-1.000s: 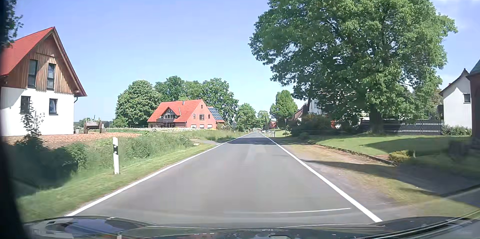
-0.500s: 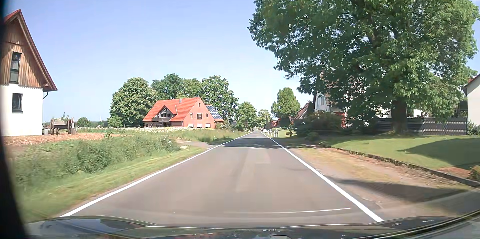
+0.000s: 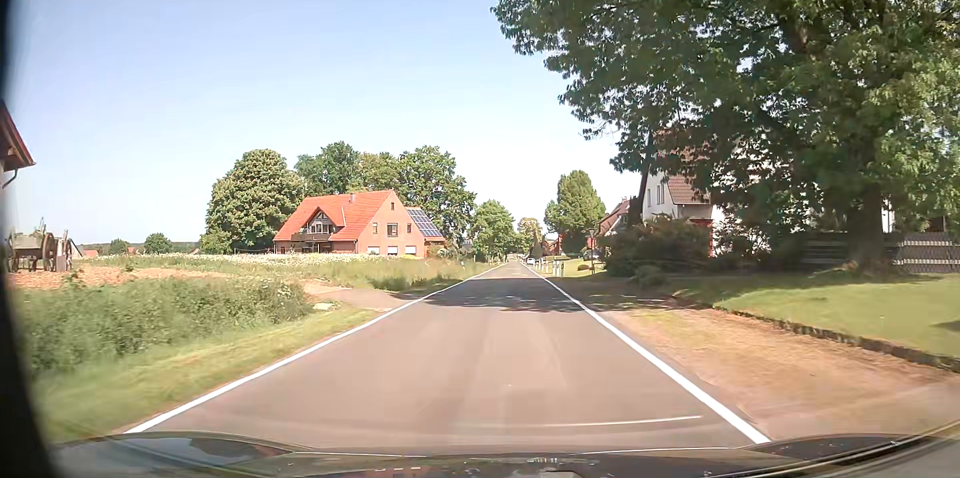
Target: Follow the waypoints while adhering to traffic rules and regulations
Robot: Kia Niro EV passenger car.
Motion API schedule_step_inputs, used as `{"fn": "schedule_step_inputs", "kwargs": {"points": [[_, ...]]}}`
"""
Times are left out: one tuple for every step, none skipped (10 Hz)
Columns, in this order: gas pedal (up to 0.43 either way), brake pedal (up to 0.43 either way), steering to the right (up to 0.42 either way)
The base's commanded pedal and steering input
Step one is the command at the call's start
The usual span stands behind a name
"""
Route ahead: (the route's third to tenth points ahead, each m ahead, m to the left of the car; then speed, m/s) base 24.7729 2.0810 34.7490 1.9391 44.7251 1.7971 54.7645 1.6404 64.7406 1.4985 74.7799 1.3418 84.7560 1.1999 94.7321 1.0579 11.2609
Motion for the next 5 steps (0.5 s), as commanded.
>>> {"fn": "schedule_step_inputs", "kwargs": {"points": [[0.209,0.0,0.0],[0.197,0.0,0.001],[0.197,0.0,0.004],[0.189,0.0,0.004],[0.189,0.0,0.006]]}}
